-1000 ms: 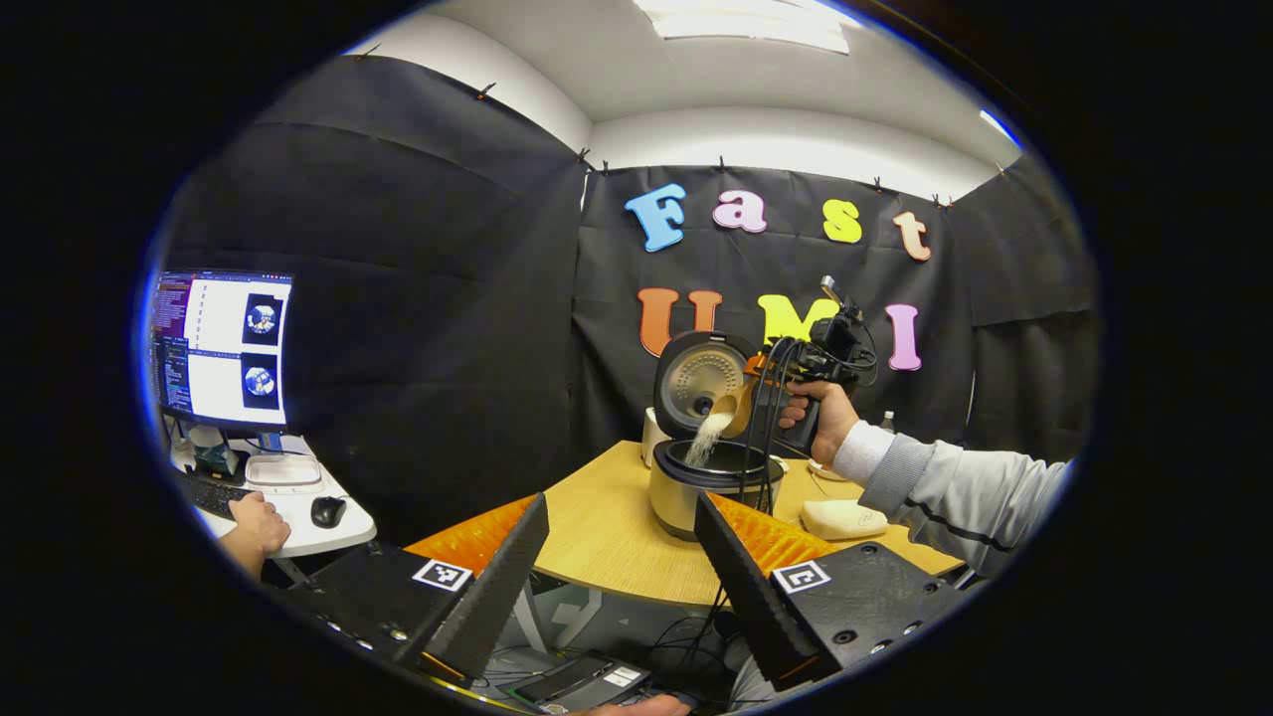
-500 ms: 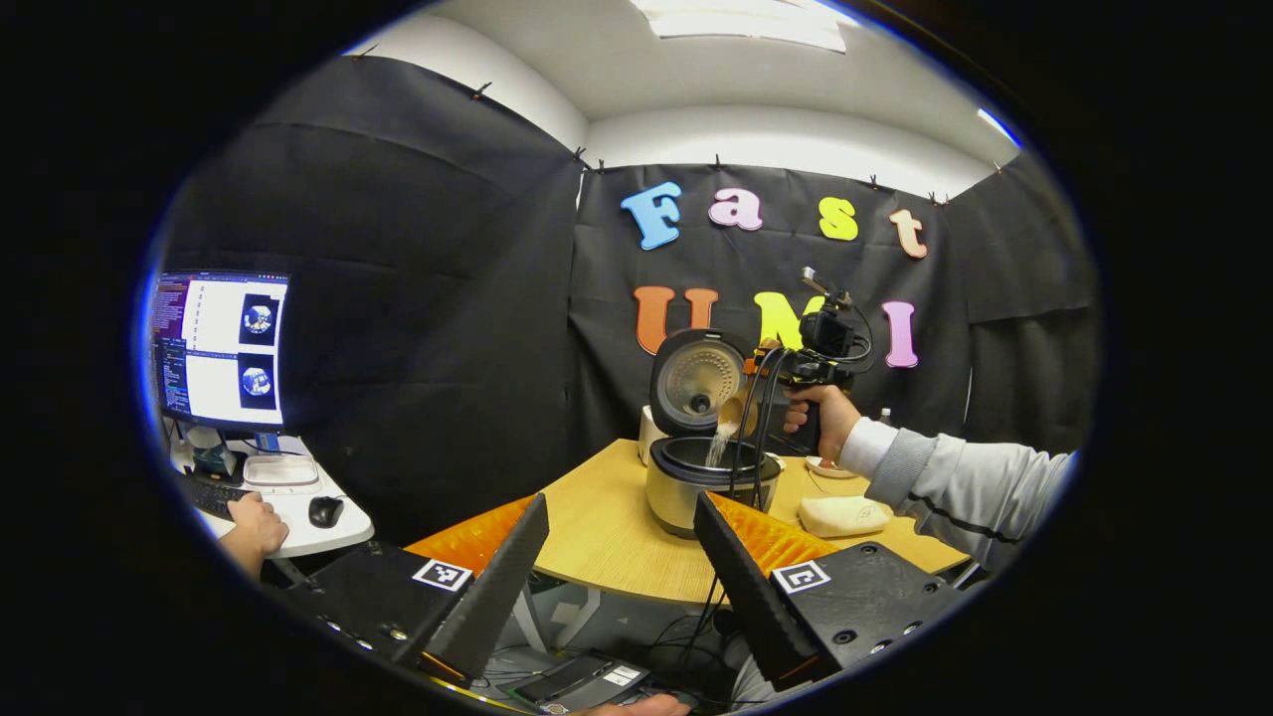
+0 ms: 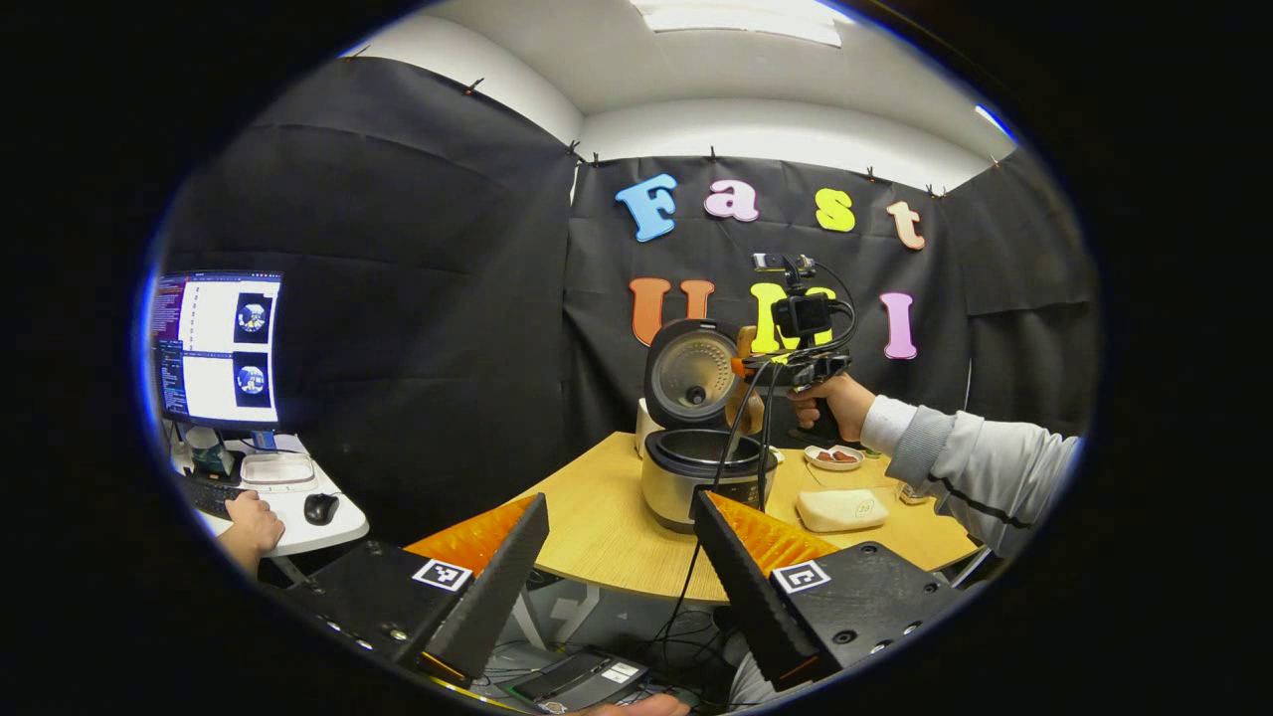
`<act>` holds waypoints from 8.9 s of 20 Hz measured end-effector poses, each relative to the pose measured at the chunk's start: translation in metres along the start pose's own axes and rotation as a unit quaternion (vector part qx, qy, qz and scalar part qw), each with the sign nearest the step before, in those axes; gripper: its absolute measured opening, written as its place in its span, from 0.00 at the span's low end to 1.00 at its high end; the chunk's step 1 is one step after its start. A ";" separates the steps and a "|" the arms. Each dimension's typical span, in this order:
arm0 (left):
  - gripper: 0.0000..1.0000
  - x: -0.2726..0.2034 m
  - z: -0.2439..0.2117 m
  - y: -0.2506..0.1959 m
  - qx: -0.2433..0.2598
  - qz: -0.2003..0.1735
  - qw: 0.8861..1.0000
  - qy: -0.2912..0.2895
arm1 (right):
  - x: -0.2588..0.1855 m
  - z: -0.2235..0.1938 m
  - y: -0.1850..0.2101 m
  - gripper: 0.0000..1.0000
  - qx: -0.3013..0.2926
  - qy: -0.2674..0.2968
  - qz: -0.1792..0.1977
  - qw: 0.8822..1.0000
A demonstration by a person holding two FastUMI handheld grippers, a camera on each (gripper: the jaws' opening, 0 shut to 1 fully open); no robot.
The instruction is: Close the left gripper, press the button to open the rice cooker; take a wooden spoon from the chopstick holder with the right hand, scoop a spoonful of rice and pour it into the rice cooker, then put the wooden spoon back into the chopstick holder.
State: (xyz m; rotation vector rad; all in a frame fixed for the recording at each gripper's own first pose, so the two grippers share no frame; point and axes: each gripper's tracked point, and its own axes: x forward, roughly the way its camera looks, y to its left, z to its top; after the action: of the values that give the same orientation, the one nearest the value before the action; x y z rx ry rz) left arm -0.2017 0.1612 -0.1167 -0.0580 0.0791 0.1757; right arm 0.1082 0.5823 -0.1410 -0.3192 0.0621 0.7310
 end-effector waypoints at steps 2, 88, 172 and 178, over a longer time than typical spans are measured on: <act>0.94 0.000 -0.002 -0.003 0.004 0.000 1.000 0.001 | -0.005 0.004 -0.006 0.10 -0.028 -0.006 -0.010 1.000; 0.94 0.445 0.216 -0.119 -0.046 -0.030 0.996 -0.077 | -0.342 -0.137 -0.349 1.00 0.173 0.017 -0.273 0.946; 0.95 0.216 0.015 -0.197 0.030 -0.070 0.997 0.023 | -0.386 -0.152 -0.284 1.00 0.224 0.020 -0.237 0.945; 0.94 0.170 0.043 -0.200 0.038 -0.063 0.997 0.007 | -0.419 -0.115 -0.291 0.95 0.210 0.000 -0.255 0.944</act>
State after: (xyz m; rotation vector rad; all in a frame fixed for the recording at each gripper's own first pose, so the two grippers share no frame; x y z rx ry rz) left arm 0.0041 -0.0034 -0.0777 0.0116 0.0959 0.0452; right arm -0.0040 0.0727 -0.1031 0.0784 0.1266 0.1900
